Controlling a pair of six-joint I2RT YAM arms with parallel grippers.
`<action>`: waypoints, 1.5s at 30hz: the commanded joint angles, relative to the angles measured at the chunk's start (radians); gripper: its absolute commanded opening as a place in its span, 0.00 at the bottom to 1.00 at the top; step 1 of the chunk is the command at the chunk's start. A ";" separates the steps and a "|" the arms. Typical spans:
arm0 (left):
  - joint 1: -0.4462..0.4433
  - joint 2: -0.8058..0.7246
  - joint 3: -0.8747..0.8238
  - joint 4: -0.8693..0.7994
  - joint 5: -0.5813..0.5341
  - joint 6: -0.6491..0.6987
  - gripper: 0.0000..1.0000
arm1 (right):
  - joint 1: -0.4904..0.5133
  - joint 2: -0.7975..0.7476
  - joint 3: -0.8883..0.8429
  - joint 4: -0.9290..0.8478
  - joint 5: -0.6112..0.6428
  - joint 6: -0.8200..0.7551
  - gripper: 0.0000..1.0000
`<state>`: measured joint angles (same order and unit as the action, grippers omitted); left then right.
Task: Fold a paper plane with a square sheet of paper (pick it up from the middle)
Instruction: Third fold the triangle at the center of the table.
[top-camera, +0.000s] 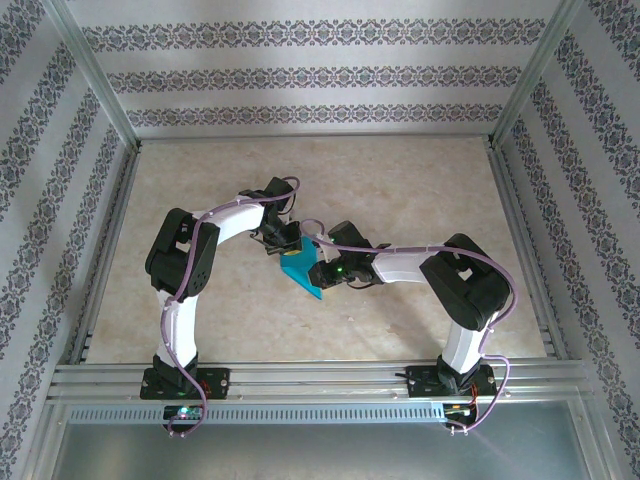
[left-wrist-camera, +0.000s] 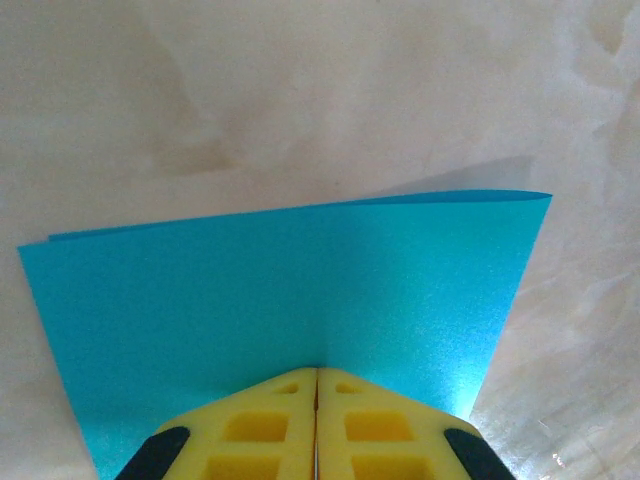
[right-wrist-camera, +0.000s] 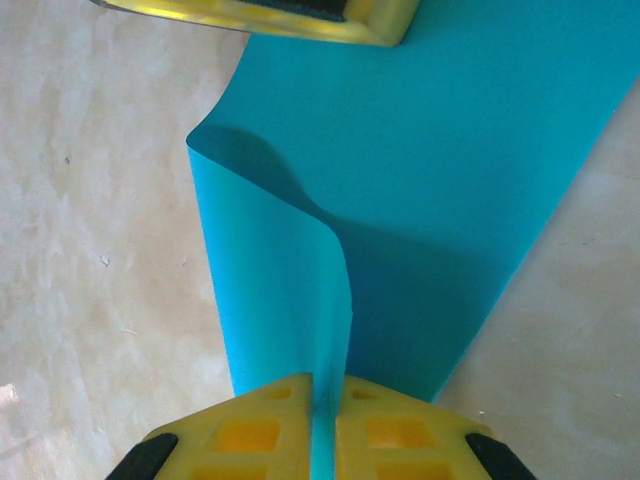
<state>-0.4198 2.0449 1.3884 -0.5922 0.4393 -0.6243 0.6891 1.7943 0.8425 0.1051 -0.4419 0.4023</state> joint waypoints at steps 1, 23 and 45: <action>-0.022 0.052 -0.011 -0.036 -0.024 0.003 0.08 | 0.000 0.011 0.001 -0.005 0.020 0.025 0.13; -0.022 0.049 -0.022 -0.016 -0.026 -0.019 0.07 | 0.006 -0.025 -0.025 0.001 -0.062 0.118 0.11; -0.021 0.049 -0.028 -0.025 -0.024 -0.003 0.07 | 0.006 -0.045 0.022 -0.071 -0.022 0.058 0.09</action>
<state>-0.4198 2.0449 1.3880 -0.5907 0.4397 -0.6350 0.6899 1.7794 0.8387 0.0654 -0.4603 0.4915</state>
